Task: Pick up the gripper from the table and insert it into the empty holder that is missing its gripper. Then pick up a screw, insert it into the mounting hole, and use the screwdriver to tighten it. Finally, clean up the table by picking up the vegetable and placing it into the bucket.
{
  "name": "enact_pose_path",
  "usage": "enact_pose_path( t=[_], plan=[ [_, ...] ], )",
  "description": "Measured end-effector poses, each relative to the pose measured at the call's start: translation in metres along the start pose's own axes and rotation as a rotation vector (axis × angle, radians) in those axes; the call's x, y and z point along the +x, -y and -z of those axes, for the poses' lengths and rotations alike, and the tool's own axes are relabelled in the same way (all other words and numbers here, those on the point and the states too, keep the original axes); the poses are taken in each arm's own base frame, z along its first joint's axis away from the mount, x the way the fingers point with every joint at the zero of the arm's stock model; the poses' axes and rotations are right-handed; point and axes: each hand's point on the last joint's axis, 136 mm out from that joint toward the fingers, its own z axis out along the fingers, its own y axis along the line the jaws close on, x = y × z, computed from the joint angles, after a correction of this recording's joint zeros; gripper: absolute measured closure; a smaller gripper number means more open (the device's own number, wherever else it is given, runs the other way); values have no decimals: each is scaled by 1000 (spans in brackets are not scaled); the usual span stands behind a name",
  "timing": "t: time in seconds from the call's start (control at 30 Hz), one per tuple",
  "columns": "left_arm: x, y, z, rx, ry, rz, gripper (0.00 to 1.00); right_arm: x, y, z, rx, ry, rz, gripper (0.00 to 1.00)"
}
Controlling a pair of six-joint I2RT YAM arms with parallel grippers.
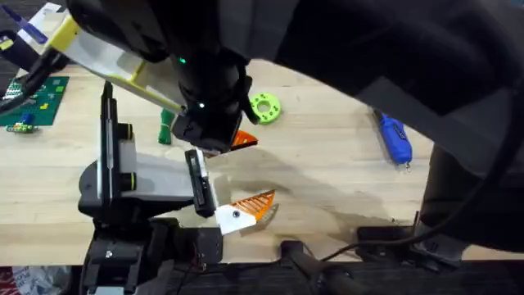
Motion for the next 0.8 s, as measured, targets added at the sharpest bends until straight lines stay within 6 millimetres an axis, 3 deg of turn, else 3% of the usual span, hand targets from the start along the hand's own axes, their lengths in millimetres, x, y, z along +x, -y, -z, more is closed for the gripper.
enact_pose_path(
  t=[0.8],
  plan=[
    [0,0,0,-3,0,0,13,-1,0,0,1,2,0,972]
  ],
)
